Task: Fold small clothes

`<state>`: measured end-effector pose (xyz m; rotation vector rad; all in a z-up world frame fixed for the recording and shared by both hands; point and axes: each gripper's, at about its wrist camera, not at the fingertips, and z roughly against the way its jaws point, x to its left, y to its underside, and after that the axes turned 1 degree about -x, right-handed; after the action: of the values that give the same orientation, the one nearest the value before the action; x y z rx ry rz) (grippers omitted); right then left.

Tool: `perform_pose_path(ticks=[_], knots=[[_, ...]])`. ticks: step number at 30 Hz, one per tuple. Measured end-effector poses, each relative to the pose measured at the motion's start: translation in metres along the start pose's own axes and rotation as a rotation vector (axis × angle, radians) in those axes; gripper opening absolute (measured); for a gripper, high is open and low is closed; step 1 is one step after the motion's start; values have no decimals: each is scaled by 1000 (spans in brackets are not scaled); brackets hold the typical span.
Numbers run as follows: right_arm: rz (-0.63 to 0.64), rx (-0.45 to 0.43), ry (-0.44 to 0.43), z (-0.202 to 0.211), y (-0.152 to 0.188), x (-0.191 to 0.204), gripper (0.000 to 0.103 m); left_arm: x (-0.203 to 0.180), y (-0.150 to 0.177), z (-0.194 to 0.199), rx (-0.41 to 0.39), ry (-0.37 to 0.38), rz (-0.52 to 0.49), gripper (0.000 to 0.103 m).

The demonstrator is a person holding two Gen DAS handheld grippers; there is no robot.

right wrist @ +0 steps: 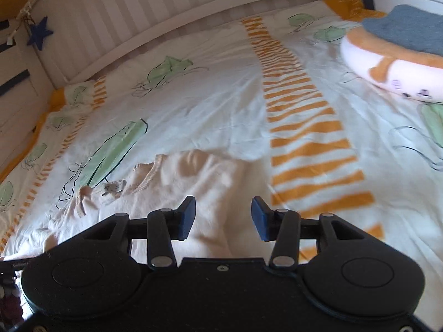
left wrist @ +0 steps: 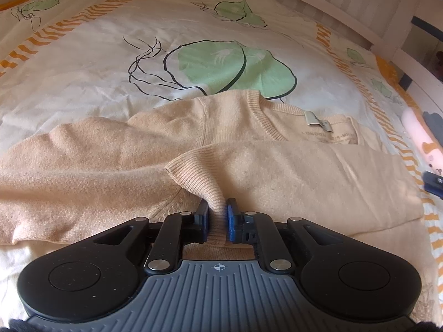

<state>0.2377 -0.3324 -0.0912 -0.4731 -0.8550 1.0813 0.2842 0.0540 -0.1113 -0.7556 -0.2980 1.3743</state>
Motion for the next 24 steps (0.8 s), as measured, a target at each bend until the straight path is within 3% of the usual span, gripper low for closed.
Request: perform_pose_path(ticks=[3, 6, 12, 14, 16, 17, 19, 22, 24], knots=[[-5, 63, -2, -36, -6, 0, 53, -2, 1, 1, -1, 9, -3, 25], [19, 100, -6, -58, -8, 4, 12, -7, 2, 1, -5, 0, -26, 29], [119, 88, 118, -73, -13, 5, 12, -15, 6, 2, -14, -13, -65, 41], [129, 71, 147, -71, -13, 6, 13, -16, 8, 3, -14, -15, -76, 44], [157, 27, 191, -60, -14, 12, 30, -17, 10, 5, -14, -14, -77, 47], [175, -8, 203, -51, -13, 17, 30, -17, 12, 7, -15, -13, -75, 51], [213, -57, 159, -31, -9, 31, 33, -19, 17, 9, -17, -11, -76, 56], [294, -77, 113, -14, 7, 52, 57, -23, 24, 12, -19, -7, -89, 71], [337, -53, 121, -13, 20, 58, 58, -26, 29, 15, -16, -7, -114, 78]])
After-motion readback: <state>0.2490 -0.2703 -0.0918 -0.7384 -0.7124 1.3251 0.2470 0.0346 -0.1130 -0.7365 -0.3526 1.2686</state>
